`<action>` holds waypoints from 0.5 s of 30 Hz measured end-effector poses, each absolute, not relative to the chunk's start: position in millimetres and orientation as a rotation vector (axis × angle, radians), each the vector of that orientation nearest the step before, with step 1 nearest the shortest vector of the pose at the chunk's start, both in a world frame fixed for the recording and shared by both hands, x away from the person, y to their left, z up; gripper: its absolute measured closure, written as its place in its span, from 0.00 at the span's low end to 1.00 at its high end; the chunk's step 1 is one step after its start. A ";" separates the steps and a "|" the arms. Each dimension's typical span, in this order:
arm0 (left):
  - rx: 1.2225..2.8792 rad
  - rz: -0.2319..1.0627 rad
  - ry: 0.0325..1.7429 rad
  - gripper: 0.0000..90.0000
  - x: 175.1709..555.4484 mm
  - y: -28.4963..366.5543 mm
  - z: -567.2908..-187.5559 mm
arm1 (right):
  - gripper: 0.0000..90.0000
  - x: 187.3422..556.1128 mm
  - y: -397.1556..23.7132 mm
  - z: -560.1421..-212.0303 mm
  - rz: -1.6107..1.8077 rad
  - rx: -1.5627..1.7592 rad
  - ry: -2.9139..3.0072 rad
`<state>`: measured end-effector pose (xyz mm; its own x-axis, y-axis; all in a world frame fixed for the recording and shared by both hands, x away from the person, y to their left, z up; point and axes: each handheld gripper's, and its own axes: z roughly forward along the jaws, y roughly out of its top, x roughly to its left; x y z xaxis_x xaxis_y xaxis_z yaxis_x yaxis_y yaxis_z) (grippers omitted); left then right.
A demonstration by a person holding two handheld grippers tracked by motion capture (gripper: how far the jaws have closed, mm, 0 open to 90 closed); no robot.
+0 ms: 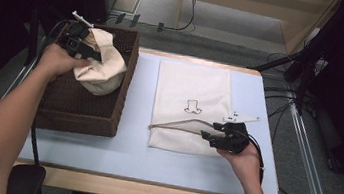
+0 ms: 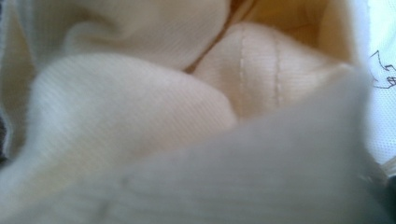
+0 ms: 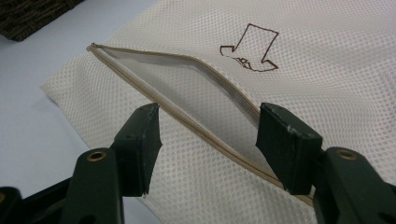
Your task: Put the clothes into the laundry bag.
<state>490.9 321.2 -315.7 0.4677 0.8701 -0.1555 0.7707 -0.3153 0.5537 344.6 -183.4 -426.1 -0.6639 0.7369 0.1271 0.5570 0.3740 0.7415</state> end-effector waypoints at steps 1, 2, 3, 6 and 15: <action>2.161 0.230 1.352 0.71 490.3 321.4 -311.6 | 0.45 344.6 -183.4 -426.1 1.165 1.156 2.409; 2.164 0.236 1.346 0.71 489.4 321.7 -307.5 | 0.45 345.1 -183.5 -426.2 1.167 1.153 2.408; 2.166 0.238 1.339 0.71 488.5 322.1 -303.3 | 0.45 345.3 -183.6 -426.3 1.170 1.154 2.409; 2.170 0.240 1.310 0.71 485.3 323.3 -290.7 | 0.45 345.8 -183.8 -426.4 1.175 1.156 2.411; 2.178 0.221 1.211 0.71 476.1 325.3 -254.4 | 0.45 346.7 -185.9 -426.4 1.181 1.174 2.409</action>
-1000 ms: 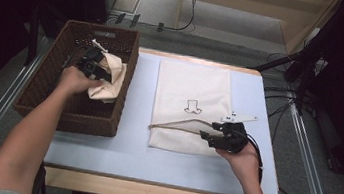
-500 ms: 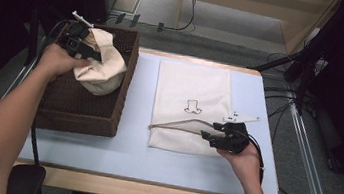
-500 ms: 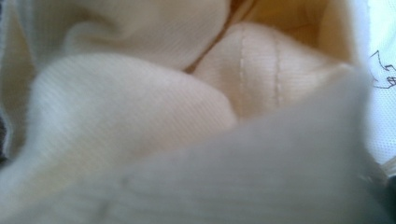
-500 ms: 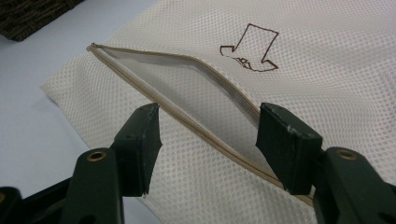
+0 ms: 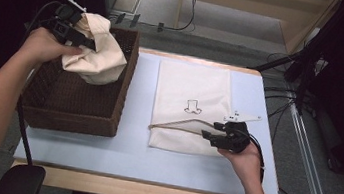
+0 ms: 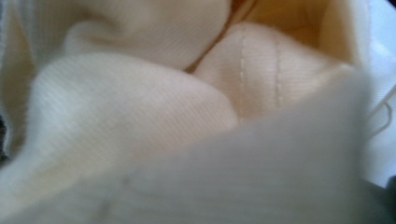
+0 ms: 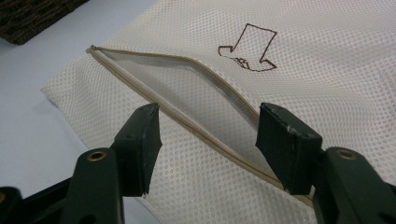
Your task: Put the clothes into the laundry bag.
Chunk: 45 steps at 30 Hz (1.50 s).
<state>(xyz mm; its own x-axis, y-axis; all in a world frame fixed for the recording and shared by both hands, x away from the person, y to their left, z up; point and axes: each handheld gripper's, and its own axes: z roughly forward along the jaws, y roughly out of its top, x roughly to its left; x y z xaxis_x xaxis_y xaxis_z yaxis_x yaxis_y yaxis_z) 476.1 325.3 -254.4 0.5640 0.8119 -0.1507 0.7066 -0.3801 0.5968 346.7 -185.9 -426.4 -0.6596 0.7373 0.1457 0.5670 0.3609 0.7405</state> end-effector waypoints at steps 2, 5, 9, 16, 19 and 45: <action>2.183 0.224 1.202 0.70 474.8 324.9 -246.5 | 0.45 346.9 -186.5 -426.4 1.182 1.174 2.409; 2.195 0.216 1.186 0.71 473.2 324.3 -235.8 | 0.46 347.2 -187.4 -426.3 1.184 1.174 2.405; 2.193 0.197 1.171 0.70 471.5 322.9 -224.0 | 0.46 347.3 -188.4 -426.3 1.189 1.174 2.403; 2.221 0.172 1.101 0.70 465.7 314.8 -202.8 | 0.47 347.0 -189.2 -425.8 1.192 1.183 2.399; 2.236 0.161 1.058 0.70 462.3 308.5 -195.8 | 0.50 347.4 -190.1 -425.8 1.209 1.189 2.403; 2.276 0.143 0.818 0.70 444.0 232.8 -143.3 | 0.52 347.7 -197.9 -423.7 1.217 1.194 2.379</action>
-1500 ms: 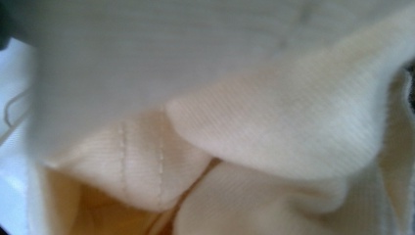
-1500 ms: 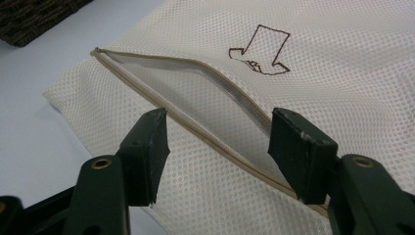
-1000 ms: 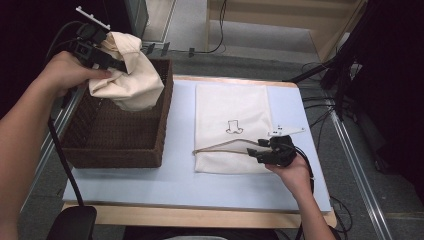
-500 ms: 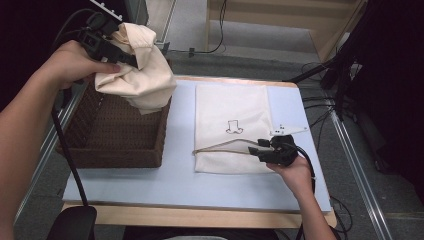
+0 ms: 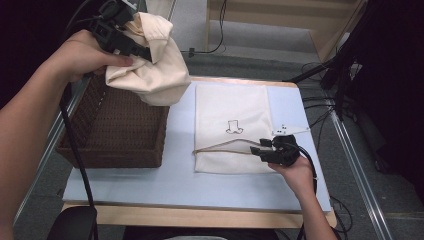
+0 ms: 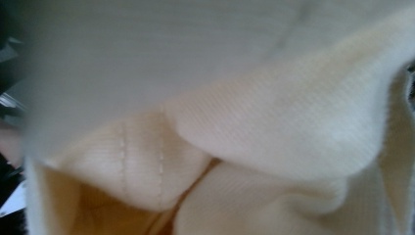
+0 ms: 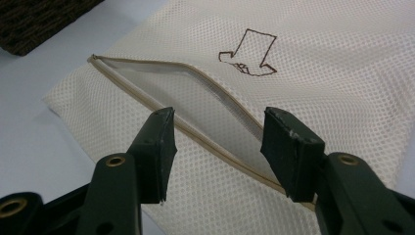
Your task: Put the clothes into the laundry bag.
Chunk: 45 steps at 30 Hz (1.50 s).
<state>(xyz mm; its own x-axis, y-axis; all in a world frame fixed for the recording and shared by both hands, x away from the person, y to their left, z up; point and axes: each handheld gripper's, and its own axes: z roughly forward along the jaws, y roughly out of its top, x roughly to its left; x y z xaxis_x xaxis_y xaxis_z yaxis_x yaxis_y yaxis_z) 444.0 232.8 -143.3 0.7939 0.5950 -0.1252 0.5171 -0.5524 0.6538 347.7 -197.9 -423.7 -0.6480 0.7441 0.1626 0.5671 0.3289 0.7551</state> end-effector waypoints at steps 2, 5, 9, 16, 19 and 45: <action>2.281 0.134 0.791 0.70 442.1 225.1 -141.9 | 0.52 348.3 -198.5 -423.8 1.214 1.196 2.377; 2.310 0.132 0.749 0.70 438.3 212.7 -143.4 | 0.52 347.6 -199.2 -423.6 1.219 1.205 2.376; 2.297 0.088 0.741 0.69 437.2 202.8 -148.8 | 0.53 348.0 -200.9 -423.8 1.227 1.209 2.368; 2.289 0.059 0.718 0.69 429.5 185.9 -156.8 | 0.52 347.3 -202.8 -423.2 1.219 1.212 2.357; 2.282 0.040 0.701 0.69 424.7 179.6 -159.7 | 0.53 347.1 -203.3 -423.5 1.209 1.205 2.355; 2.259 -0.014 0.645 0.68 368.9 160.6 -194.8 | 0.52 349.8 -200.7 -428.7 1.160 1.175 2.366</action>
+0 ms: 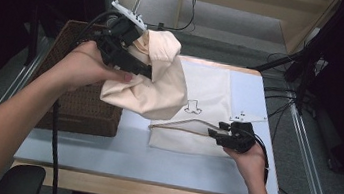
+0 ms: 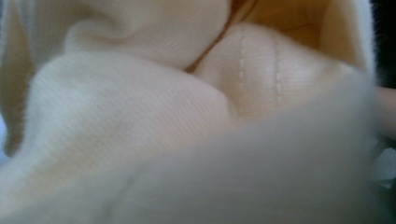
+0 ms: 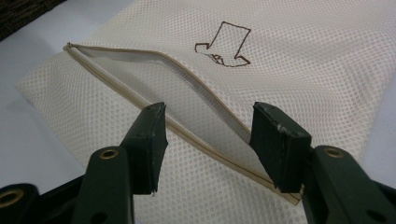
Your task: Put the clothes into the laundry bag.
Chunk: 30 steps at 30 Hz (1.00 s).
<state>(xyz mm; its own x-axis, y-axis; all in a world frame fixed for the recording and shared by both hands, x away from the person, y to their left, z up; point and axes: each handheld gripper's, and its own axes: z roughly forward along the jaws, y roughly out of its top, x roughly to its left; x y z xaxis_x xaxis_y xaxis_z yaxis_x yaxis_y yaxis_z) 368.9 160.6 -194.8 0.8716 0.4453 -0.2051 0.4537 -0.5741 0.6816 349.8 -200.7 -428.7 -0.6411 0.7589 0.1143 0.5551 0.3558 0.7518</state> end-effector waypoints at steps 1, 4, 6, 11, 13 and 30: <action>2.259 -0.016 0.642 0.68 366.4 159.7 -197.1 | 0.52 349.6 -200.6 -429.0 1.164 1.172 2.360; 2.256 -0.035 0.637 0.68 360.6 157.4 -204.6 | 0.51 349.4 -201.4 -429.0 1.171 1.164 2.352; 2.257 -0.039 0.634 0.68 356.1 155.7 -209.4 | 0.51 349.5 -201.6 -429.0 1.177 1.168 2.346; 2.242 -0.076 0.624 0.68 348.1 152.2 -223.0 | 0.51 350.0 -201.2 -429.6 1.177 1.165 2.344; 2.247 -0.083 0.622 0.68 346.3 150.4 -229.3 | 0.50 350.2 -201.0 -430.0 1.174 1.167 2.346; 2.289 -0.058 0.598 0.68 327.1 119.5 -286.4 | 0.52 354.3 -199.4 -433.1 1.171 1.185 2.357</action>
